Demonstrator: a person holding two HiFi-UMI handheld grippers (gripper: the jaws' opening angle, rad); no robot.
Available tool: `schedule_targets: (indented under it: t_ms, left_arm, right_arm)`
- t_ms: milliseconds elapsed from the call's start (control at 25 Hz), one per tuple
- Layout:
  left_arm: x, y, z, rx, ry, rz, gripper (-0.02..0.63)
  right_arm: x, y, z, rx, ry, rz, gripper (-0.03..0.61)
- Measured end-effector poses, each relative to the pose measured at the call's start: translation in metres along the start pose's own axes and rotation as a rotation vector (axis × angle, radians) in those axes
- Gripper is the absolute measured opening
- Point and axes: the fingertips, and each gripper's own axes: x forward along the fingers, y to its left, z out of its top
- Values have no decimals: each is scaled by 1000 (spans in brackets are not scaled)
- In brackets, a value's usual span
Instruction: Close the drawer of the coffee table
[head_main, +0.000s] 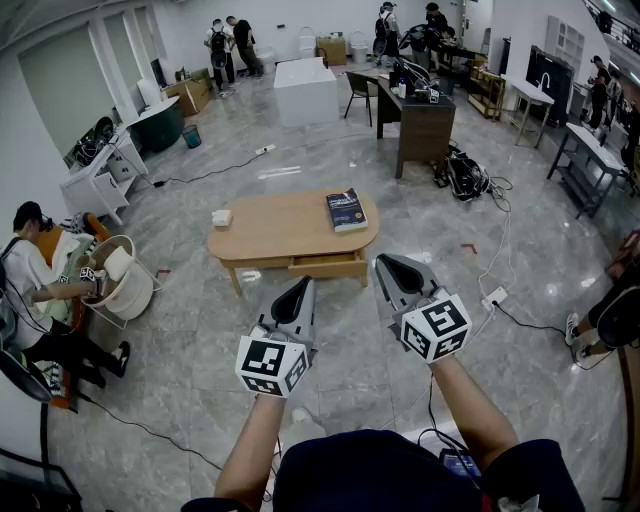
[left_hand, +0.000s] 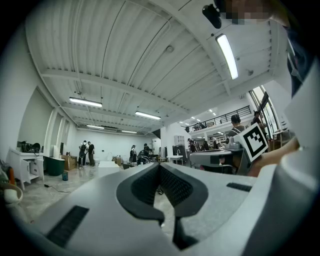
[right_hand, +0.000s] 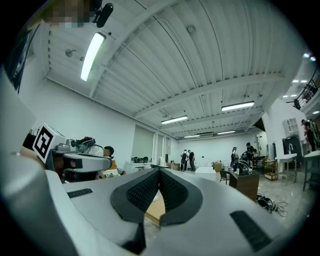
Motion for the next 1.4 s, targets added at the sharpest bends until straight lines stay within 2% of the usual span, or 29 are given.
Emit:
schedule_targets:
  t_ms: [880,1400]
  left_arm:
    - [-2,-7,-11,-64,23,20,0]
    - [1,-21,-11,-63,43,34,0]
  right_arm:
    - [-12,-6,-8,39,0,17,18]
    - [-29,-26,-6,54,-3,3,18]
